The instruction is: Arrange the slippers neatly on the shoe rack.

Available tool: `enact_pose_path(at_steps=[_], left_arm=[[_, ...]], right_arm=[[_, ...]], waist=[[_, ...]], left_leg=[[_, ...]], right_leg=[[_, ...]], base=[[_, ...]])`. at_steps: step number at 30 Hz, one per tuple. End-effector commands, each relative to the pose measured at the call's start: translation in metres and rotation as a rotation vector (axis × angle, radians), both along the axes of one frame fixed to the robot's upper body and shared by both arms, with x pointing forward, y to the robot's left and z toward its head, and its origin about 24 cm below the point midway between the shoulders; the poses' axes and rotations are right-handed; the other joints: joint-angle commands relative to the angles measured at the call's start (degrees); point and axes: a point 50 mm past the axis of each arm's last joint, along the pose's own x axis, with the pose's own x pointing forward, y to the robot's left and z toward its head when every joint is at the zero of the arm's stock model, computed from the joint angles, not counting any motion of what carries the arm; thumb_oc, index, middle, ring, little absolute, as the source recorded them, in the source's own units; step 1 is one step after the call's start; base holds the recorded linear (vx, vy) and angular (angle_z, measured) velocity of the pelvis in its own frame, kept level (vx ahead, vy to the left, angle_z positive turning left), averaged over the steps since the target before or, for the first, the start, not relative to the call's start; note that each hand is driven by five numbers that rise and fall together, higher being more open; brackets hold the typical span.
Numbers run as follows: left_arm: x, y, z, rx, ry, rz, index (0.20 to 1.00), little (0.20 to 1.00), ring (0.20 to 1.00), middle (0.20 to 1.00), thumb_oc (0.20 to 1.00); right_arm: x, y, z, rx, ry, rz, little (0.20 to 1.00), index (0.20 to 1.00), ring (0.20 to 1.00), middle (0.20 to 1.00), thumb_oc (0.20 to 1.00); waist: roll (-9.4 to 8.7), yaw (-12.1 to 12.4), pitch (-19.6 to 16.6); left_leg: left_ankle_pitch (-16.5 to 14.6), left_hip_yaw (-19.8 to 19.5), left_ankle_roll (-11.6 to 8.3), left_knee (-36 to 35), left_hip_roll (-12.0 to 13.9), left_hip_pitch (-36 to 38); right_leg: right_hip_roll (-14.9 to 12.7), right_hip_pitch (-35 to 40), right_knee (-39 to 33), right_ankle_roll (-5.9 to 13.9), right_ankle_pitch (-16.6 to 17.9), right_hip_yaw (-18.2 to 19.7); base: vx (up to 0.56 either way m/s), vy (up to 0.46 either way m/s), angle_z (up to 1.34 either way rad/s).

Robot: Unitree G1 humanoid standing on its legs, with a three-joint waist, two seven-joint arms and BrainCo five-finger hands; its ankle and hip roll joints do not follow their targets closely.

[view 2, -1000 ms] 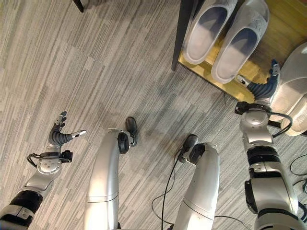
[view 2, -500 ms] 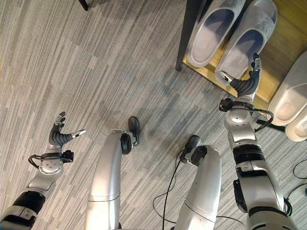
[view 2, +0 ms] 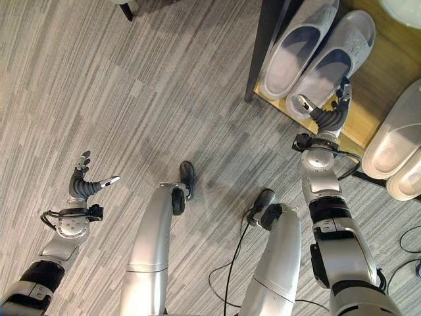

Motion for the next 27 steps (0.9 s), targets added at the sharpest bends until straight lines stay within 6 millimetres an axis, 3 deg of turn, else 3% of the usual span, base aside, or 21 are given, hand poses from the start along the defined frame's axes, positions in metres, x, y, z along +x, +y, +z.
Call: enact_pose_path(at_steps=[1,4,7,8,9,10,13,14,17,18,19,20,23,24,25,26,27], left_arm=[[0.009,0.002,0.017,-0.022,-0.095,0.035,1.000,1.000,1.000,1.000,1.000],[0.013,-0.016,0.014,-0.048,-0.095,-0.029,1.000,1.000,1.000,1.000,1.000],[0.012,-0.048,0.000,-0.094,-0.050,-0.171,1.000,1.000,1.000,1.000,1.000],[0.011,-0.055,-0.002,-0.085,-0.038,-0.209,1.000,1.000,1.000,1.000,1.000],[0.009,-0.059,-0.007,-0.083,-0.018,-0.231,1.000,1.000,1.000,1.000,1.000],[0.006,-0.063,-0.012,-0.079,0.009,-0.261,1.000,1.000,1.000,1.000,1.000],[-0.006,-0.072,-0.034,-0.086,0.110,-0.317,1.000,1.000,1.000,1.000,1.000],[-0.016,-0.074,-0.048,-0.096,0.172,-0.338,1.000,1.000,1.000,1.000,1.000],[-0.032,-0.076,-0.074,-0.157,0.297,-0.338,1.000,1.000,1.000,1.000,1.000],[-0.042,-0.075,-0.092,-0.270,0.365,-0.277,1.000,1.000,1.000,1.000,1.000],[-0.042,-0.075,-0.091,-0.271,0.364,-0.278,1.000,1.000,1.000,1.000,1.000],[-0.046,-0.080,-0.094,-0.255,0.384,-0.315,1.000,1.000,1.000,1.000,1.000],[-0.046,-0.088,-0.091,-0.191,0.386,-0.374,1.000,1.000,1.000,1.000,1.000],[-0.047,-0.091,-0.093,-0.184,0.396,-0.388,1.000,1.000,1.000,1.000,1.000],[-0.048,-0.095,-0.093,-0.183,0.396,-0.405,1.000,1.000,1.000,1.000,1.000],[-0.048,-0.100,-0.092,-0.177,0.391,-0.430,1.000,1.000,1.000,1.000,1.000],[-0.051,-0.105,-0.094,-0.158,0.401,-0.457,1.000,1.000,1.000,1.000,1.000]], right_arm=[[-0.010,0.002,-0.015,0.044,-0.036,0.015,1.000,1.000,1.000,1.000,1.000],[-0.024,0.006,-0.071,0.110,0.128,0.019,1.000,1.000,1.000,1.000,1.000],[-0.059,0.022,-0.158,0.163,0.431,0.068,1.000,1.000,1.000,1.000,1.000],[-0.071,0.024,-0.178,0.166,0.512,0.078,1.000,1.000,1.000,1.000,1.000],[-0.079,0.025,-0.189,0.167,0.563,0.082,1.000,1.000,1.000,1.000,1.000],[-0.090,0.026,-0.203,0.164,0.623,0.089,1.000,1.000,1.000,1.000,1.000],[-0.122,0.026,-0.239,0.201,0.786,0.093,1.000,1.000,1.000,1.000,1.000],[-0.143,0.025,-0.256,0.194,0.881,0.105,1.000,1.000,1.000,1.000,1.000],[-0.167,0.023,-0.272,0.154,0.989,0.146,1.000,1.000,1.000,1.000,1.000],[-0.180,0.017,-0.276,0.210,0.993,0.104,1.000,1.000,1.000,1.000,1.000],[-0.180,0.017,-0.276,0.210,0.992,0.103,1.000,1.000,1.000,1.000,1.000],[-0.193,0.008,-0.281,0.219,1.024,0.060,1.000,1.000,1.000,1.000,1.000],[-0.203,0.005,-0.285,0.211,1.062,0.059,1.000,1.000,1.000,1.000,1.000],[-0.206,0.004,-0.285,0.205,1.069,0.056,1.000,1.000,1.000,1.000,1.000],[-0.209,0.004,-0.286,0.202,1.076,0.061,1.000,1.000,1.000,1.000,1.000],[-0.214,0.007,-0.290,0.192,1.107,0.080,1.000,1.000,1.000,1.000,1.000],[-0.221,0.007,-0.295,0.182,1.162,0.094,1.000,1.000,1.000,1.000,1.000]], waist=[[0.82,-1.3,0.9],[0.23,-2.2,1.1],[-0.94,-3.3,1.1],[-1.16,-3.4,1.1],[-1.24,-3.4,1.0],[-1.24,-3.5,0.8],[-1.25,-3.8,0.7],[-1.34,-3.6,0.4],[-1.19,-3.2,1.0],[-1.08,-3.1,0.6],[-0.93,-3.1,0.5],[-0.40,-2.7,-0.1],[0.06,-2.8,-1.1],[-0.32,-3.1,-1.2],[-0.85,-3.5,-1.4],[-2.28,-3.9,-2.1],[-2.88,-4.2,-3.7]], left_leg=[[3.0,-7.1,-4.66,-10.5,1.8,7.0],[4.8,-6.7,-4.89,-17.8,2.0,15.2],[8.5,-6.2,-5.87,-29.8,1.8,28.1],[9.6,-6.0,-6.34,-32.8,1.8,31.6],[10.3,-5.9,-6.34,-34.8,1.5,33.9],[12.9,-5.7,-6.35,-37.7,1.6,36.3],[15.1,-5.2,-6.86,-44.4,2.3,46.1],[16.2,-5.3,-7.20,-47.3,3.3,51.5],[18.4,-5.7,-8.11,-50.9,5.8,59.7],[20.7,-6.0,-9.20,-52.9,7.8,63.2],[20.9,-6.0,-9.21,-53.1,8.0,63.1],[24.5,-6.3,-10.26,-55.5,9.7,66.1],[26.6,-6.2,-10.22,-56.8,10.6,68.2],[26.1,-4.8,-9.34,-55.7,10.4,68.4],[23.7,-2.7,-7.41,-53.8,9.3,68.7],[17.1,0.9,-5.16,-50.3,5.0,69.6],[13.1,2.3,-4.38,-47.0,-0.2,69.2]], right_leg=[[1.5,10.0,-10.2,4.83,6.8,1.7],[1.9,17.9,-16.5,5.24,8.8,-0.3],[3.3,29.8,-27.6,6.49,12.8,-3.3],[3.6,33.2,-30.5,6.70,13.6,-4.1],[3.9,35.5,-32.7,6.62,14.2,-4.7],[4.3,37.8,-35.4,6.19,16.1,-5.5],[5.6,46.2,-40.1,6.43,16.9,-6.8],[6.8,51.2,-41.7,6.14,16.1,-7.7],[9.2,60.1,-44.0,5.01,14.0,-9.8],[11.3,64.0,-45.9,4.08,12.9,-11.3],[11.5,64.1,-46.2,4.04,13.2,-11.4],[13.4,67.9,-47.9,3.17,12.1,-12.6],[14.8,70.8,-50.6,2.51,12.5,-13.0],[14.8,72.6,-52.5,2.00,12.9,-13.4],[14.5,74.1,-54.6,1.60,13.6,-14.0],[13.9,76.6,-58.5,1.84,15.4,-14.6],[13.5,78.1,-61.8,2.48,17.4,-14.8]], base=[[-0.06,0.006,0.00],[-0.08,0.018,-0.02],[-0.11,-0.004,-0.02],[-0.06,-0.035,-0.01],[-0.09,-0.029,-0.07],[-0.07,-0.037,-0.12],[-0.02,-0.098,-0.17],[0.02,-0.208,-0.07],[-0.01,-0.232,-0.09],[-0.06,-0.235,0.03],[-0.04,-0.287,0.19],[-0.01,-0.122,0.20],[-0.03,-0.136,0.07],[-0.06,-0.104,0.03],[-0.06,-0.167,0.07],[0.02,-0.090,0.21],[0.11,0.019,0.54]])
